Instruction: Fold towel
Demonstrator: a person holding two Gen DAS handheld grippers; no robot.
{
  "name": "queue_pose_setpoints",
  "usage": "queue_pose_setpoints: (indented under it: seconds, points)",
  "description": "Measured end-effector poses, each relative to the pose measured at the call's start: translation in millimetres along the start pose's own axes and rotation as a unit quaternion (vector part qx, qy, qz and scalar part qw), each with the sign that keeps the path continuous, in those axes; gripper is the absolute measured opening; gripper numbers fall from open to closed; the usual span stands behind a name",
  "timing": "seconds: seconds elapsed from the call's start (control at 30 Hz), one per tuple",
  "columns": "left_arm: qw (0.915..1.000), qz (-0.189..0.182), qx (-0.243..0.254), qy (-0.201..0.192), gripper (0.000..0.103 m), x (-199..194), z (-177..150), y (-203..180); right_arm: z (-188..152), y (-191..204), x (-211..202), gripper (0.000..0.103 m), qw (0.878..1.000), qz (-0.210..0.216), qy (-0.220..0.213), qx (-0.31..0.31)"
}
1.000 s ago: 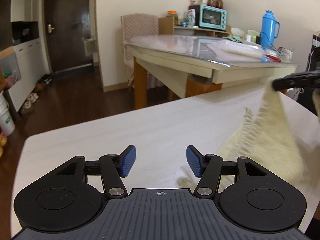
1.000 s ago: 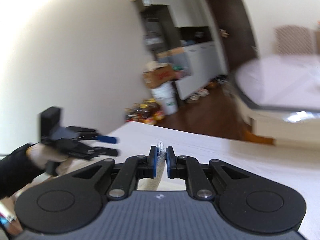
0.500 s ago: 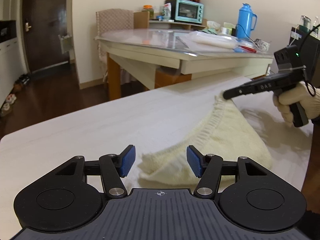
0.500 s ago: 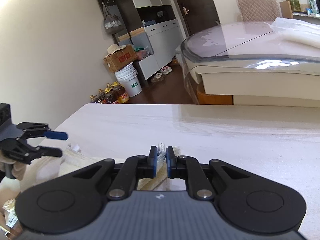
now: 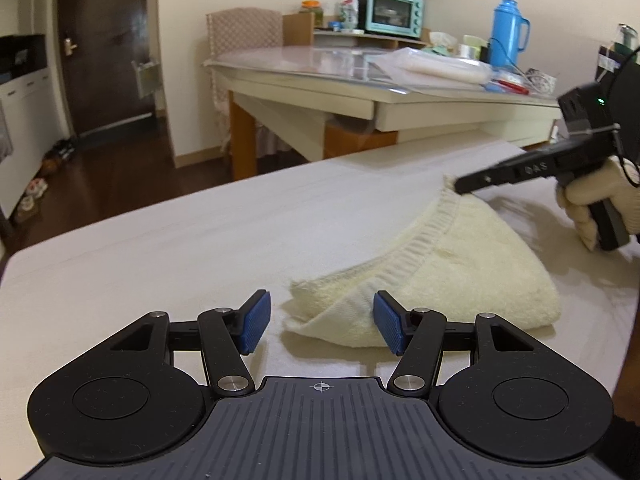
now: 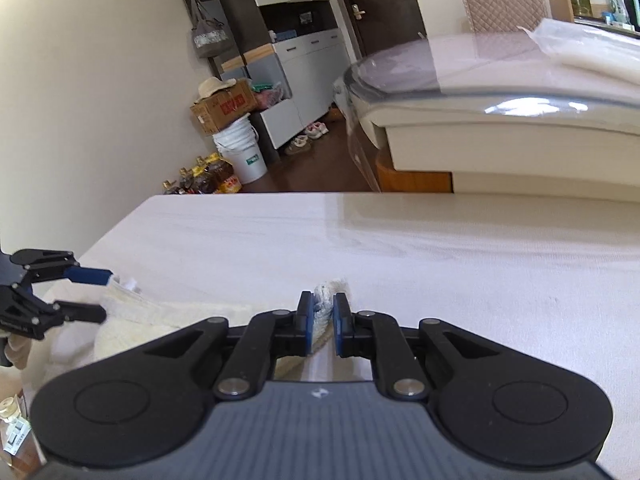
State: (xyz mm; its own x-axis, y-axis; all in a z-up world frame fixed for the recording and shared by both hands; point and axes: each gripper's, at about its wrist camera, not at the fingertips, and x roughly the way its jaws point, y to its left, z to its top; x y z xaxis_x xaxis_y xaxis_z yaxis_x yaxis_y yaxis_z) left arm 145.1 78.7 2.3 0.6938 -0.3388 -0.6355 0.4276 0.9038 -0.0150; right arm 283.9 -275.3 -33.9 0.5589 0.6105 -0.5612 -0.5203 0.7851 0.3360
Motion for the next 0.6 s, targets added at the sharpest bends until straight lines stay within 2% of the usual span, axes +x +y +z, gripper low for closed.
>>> queue_pose_setpoints:
  seconds: [0.13, 0.33, 0.6]
  points:
    - [0.9996, 0.023, 0.013, 0.011, 0.067, 9.5, 0.4, 1.1, -3.1, 2.3, -0.3, 0.013, 1.0, -0.004, 0.001, 0.002]
    - [0.9996, 0.027, -0.007, -0.003, 0.065, 6.3, 5.4, 4.1, -10.0, 4.7, -5.6, 0.013, 1.0, -0.008, -0.003, 0.009]
    - [0.9991, 0.038, -0.011, 0.014, 0.067, 17.6, 7.1, 4.2, -13.3, 9.5, -10.0, 0.013, 1.0, -0.014, -0.002, 0.006]
